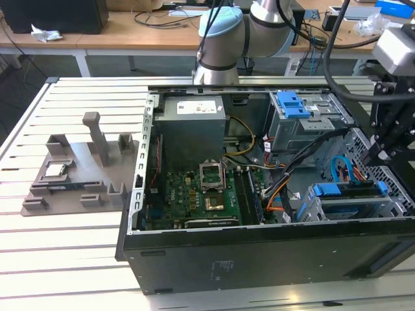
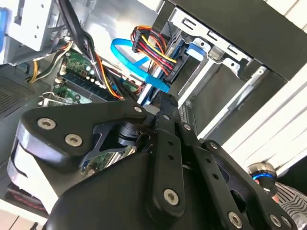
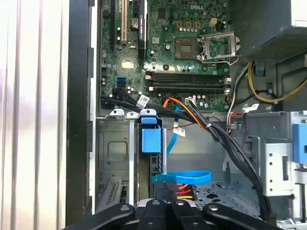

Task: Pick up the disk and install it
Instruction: 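Insert the second disk wire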

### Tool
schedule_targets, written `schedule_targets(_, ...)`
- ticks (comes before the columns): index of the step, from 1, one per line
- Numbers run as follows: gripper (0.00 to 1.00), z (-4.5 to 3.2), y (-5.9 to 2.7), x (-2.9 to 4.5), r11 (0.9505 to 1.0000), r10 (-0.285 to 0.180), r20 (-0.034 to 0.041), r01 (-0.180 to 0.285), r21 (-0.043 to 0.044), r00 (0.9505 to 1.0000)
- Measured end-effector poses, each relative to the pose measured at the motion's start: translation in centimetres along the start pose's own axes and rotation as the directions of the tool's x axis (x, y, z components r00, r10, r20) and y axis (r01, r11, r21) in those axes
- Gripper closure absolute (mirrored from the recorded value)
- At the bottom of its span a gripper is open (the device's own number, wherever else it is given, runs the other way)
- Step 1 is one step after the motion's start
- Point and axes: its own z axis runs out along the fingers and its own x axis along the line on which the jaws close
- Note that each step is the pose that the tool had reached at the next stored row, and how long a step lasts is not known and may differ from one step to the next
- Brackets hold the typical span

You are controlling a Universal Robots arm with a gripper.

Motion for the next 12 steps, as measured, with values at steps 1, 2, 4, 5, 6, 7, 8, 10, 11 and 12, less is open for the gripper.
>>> schedule_targets(1, 0.89, -0.26, 0.01, -0.04, 1.0, 0.0, 0.0, 0.0, 0.0, 1.0)
schedule_targets(2, 0.89, -0.53, 0.03, -0.07, 1.0, 0.0, 0.0, 0.0, 0.0, 1.0)
schedule_targets(4, 0.89, -0.84, 0.04, -0.1, 1.0, 0.0, 0.0001, 0.0, 0.0001, 1.0)
schedule_targets(5, 0.89, -0.9, 0.05, -0.1, 1.0, 0.0, 0.0002, 0.0, 0.0, 1.0)
schedule_targets(6, 0.89, -0.96, 0.05, -0.11, 1.0, 0.0, 0.0002, 0.0, 0.0, 1.0)
schedule_targets(7, 0.89, -0.98, 0.05, -0.11, 1.0, 0.0, 0.0002, 0.0, 0.0, 1.0)
schedule_targets(8, 0.89, -1.0, 0.05, -0.11, 1.0, 0.0, 0.0, 0.0, 0.0, 1.0)
schedule_targets(10, 0.89, -1.0, 0.05, -0.11, 1.0, 0.0, 0.0002, 0.0, 0.0001, 1.0)
schedule_targets(11, 0.89, -1.01, 0.05, -0.11, 1.0, 0.0, 0.0001, 0.0, 0.0, 1.0)
schedule_targets(12, 0.89, -1.02, 0.05, -0.11, 1.0, 0.0, 0.0, 0.0, 0.0, 1.0)
